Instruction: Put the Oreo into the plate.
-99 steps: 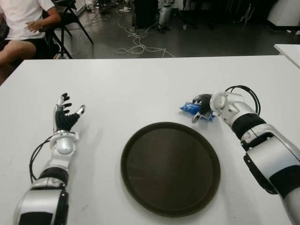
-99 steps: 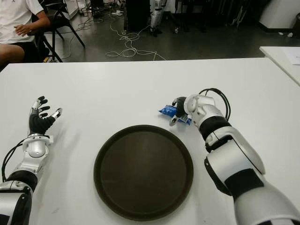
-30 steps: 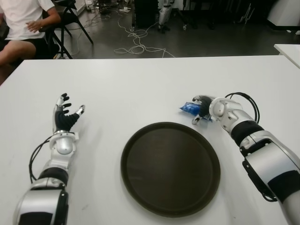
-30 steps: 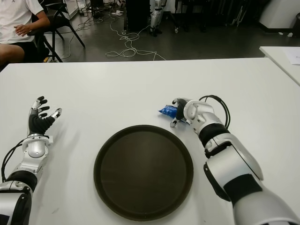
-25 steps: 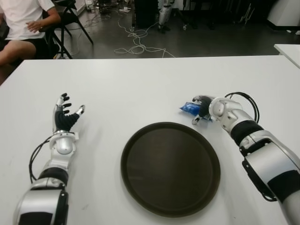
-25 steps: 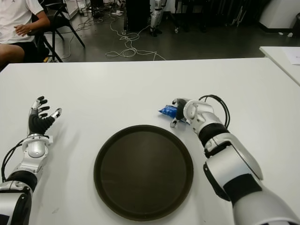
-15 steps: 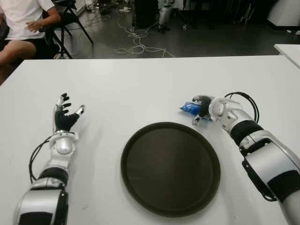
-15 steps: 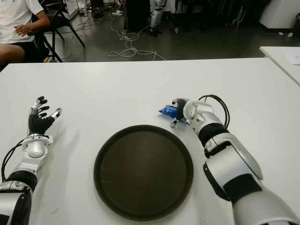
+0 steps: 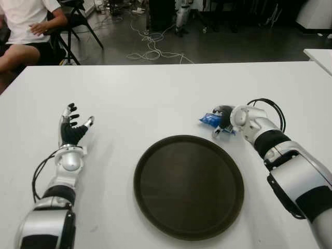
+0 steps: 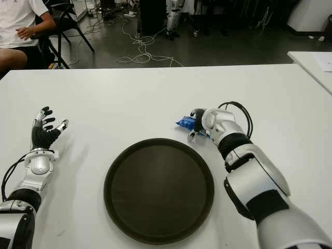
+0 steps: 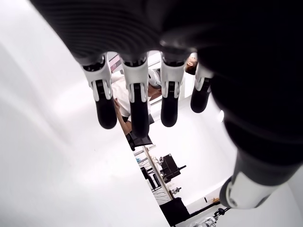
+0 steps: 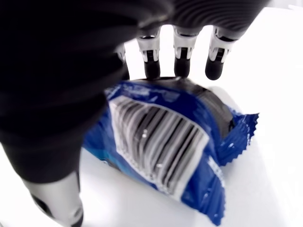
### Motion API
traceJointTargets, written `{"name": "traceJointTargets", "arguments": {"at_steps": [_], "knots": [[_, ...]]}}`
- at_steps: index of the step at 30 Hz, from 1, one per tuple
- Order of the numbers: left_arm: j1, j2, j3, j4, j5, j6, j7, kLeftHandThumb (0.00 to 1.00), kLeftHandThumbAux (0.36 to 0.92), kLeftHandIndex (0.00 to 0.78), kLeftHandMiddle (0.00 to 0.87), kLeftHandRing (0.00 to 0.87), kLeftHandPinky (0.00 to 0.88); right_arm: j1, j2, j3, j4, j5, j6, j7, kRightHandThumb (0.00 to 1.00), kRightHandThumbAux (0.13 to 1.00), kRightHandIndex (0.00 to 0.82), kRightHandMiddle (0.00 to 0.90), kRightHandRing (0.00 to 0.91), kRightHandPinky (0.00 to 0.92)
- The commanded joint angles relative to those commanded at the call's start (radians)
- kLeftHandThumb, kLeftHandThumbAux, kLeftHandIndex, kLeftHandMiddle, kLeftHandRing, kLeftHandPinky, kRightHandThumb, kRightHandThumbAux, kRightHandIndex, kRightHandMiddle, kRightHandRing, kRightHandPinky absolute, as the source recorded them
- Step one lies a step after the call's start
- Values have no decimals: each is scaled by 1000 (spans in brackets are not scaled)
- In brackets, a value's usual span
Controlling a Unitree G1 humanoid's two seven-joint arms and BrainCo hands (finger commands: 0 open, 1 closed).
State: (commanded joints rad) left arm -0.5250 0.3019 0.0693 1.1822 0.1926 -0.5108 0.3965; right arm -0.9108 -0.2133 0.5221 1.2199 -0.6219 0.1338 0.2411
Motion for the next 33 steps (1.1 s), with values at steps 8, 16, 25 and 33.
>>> {"name": "traceJointTargets", "arguments": {"at_steps": [8,16,25,33], "knots": [[1,0,2,2,-1,-6,1,184,702,106,177,203,233,16,10,-31,-6,15,-10,-177,0,863,73,90,96,50],[2,-2,7,-1,-9,-9,-4,185,699,106,174,196,218,17,17,-48,-8,27,-2,-199,0,879,91,100,113,105],[4,-4,9,-7,-10,-9,-6,162,703,98,170,190,213,17,21,-55,-10,31,8,-204,8,926,140,216,223,248],[3,-4,7,-7,-7,-2,0,182,697,105,178,196,222,19,22,-66,-16,46,10,-209,618,758,404,673,675,654]]}}
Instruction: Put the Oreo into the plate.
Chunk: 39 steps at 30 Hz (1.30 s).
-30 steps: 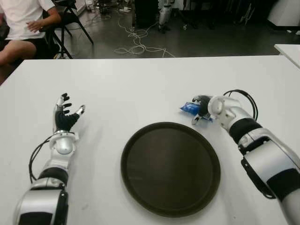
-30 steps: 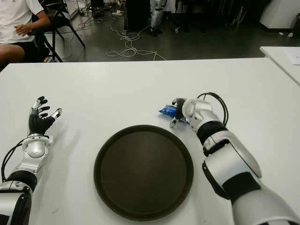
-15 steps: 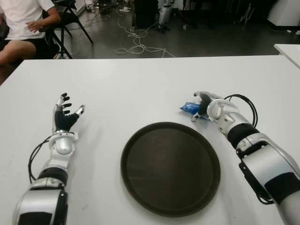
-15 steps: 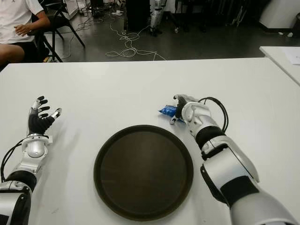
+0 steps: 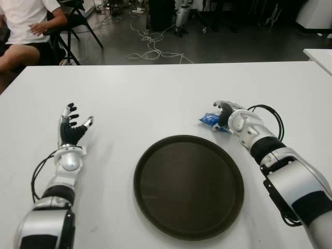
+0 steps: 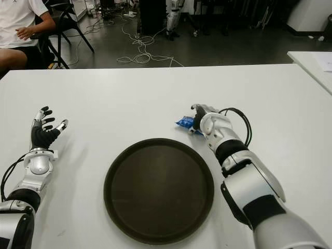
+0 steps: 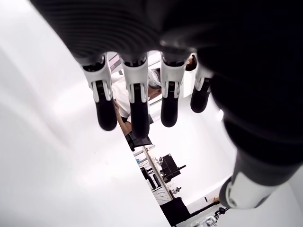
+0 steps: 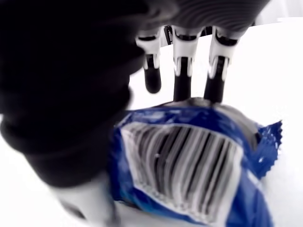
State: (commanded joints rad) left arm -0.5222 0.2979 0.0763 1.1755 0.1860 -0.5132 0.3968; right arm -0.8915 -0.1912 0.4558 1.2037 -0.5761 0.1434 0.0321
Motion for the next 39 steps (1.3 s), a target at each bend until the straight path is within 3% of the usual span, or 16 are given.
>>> {"name": "traceJointTargets", "arguments": {"at_steps": [4,12,25,31,39], "knots": [[0,0,0,0,1,1,2,174,697,102,173,187,194,4,5,-16,2,15,-5,-35,675,739,425,721,707,684],[0,-1,0,-3,-1,4,-2,173,694,90,154,169,184,17,8,-56,10,46,-39,-106,693,729,432,742,728,708],[-3,-3,4,-1,-5,14,3,189,687,94,165,177,197,33,9,-102,24,93,-108,-158,702,724,431,694,688,660],[-2,-1,1,-1,0,13,6,191,688,96,166,182,194,33,9,-115,28,101,-117,-150,702,723,432,711,704,678],[-2,-2,0,-4,0,11,4,175,683,91,159,167,178,33,11,-123,30,108,-117,-148,701,724,428,652,650,625]]}}
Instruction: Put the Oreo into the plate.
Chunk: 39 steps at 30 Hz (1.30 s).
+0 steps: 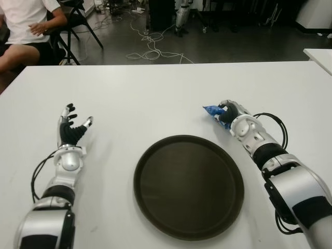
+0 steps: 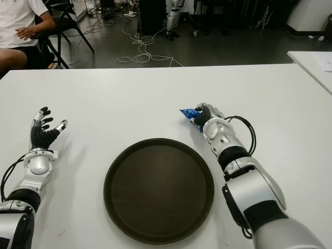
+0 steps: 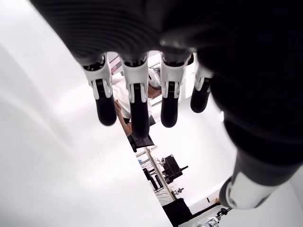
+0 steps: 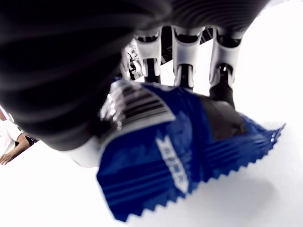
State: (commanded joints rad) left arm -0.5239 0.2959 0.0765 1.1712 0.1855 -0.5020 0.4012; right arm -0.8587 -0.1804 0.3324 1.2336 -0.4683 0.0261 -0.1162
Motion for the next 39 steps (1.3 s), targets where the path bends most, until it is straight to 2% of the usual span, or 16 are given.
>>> {"name": "traceJointTargets", "arguments": {"at_steps": [8,12,17,25,32,35,39], "knots": [[-3,1,-4,1,6,8,8,172,687,94,161,183,215,-4,1,-4,0,8,11,11,699,724,430,673,669,643],[-2,0,-5,0,7,8,6,175,692,97,163,183,206,-4,1,-5,-2,13,12,11,699,724,430,673,668,638],[-1,-4,-3,-3,2,4,4,198,707,100,165,184,199,-6,-1,-9,-4,19,15,18,698,723,432,708,700,674],[0,-9,5,-3,-10,0,-3,219,708,98,160,179,201,3,-5,-53,-46,59,-11,30,699,724,433,746,733,707],[1,-7,2,-3,-9,-3,-6,207,696,97,155,176,198,64,-30,-87,-236,100,-17,89,695,728,432,753,736,714],[0,-6,1,-2,-8,-3,-8,203,692,98,155,177,208,90,-29,-117,-311,146,-19,137,693,730,431,745,734,729],[-1,-6,-2,0,-4,1,-3,197,694,95,152,172,191,167,-26,-174,-536,240,18,232,692,732,432,754,745,739]]}}
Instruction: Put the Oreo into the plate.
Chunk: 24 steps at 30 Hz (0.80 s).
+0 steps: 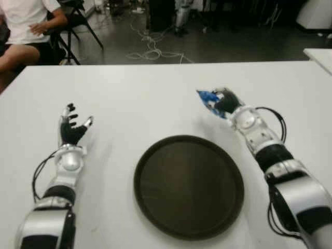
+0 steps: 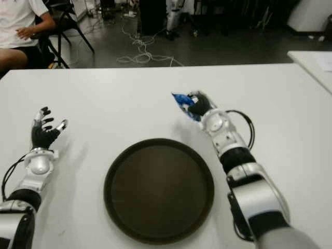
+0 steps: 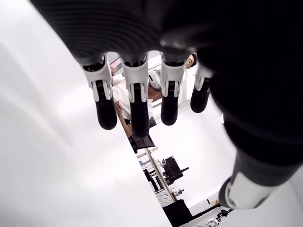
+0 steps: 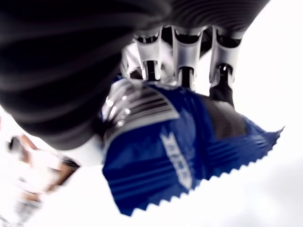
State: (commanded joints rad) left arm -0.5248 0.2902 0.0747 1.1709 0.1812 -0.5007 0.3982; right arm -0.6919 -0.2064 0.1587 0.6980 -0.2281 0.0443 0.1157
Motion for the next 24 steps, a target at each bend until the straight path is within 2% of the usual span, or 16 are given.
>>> {"name": "traceJointTargets", "arguments": {"at_steps": [4,8,14,24], "knots": [[-1,-2,3,2,-3,2,2,196,701,96,155,174,197,83,3,-30,-211,57,48,50,692,732,434,769,759,750],[-3,-4,5,4,-6,0,0,208,709,104,163,186,215,123,8,-50,-295,93,61,74,692,731,435,791,784,776],[-5,-4,6,7,-8,-3,-5,225,712,107,168,198,235,154,18,-66,-365,120,80,86,696,729,437,806,799,791],[-4,-4,6,7,-7,-3,-5,231,707,105,172,204,248,192,30,-96,-451,189,65,122,702,724,438,790,797,793]]}}
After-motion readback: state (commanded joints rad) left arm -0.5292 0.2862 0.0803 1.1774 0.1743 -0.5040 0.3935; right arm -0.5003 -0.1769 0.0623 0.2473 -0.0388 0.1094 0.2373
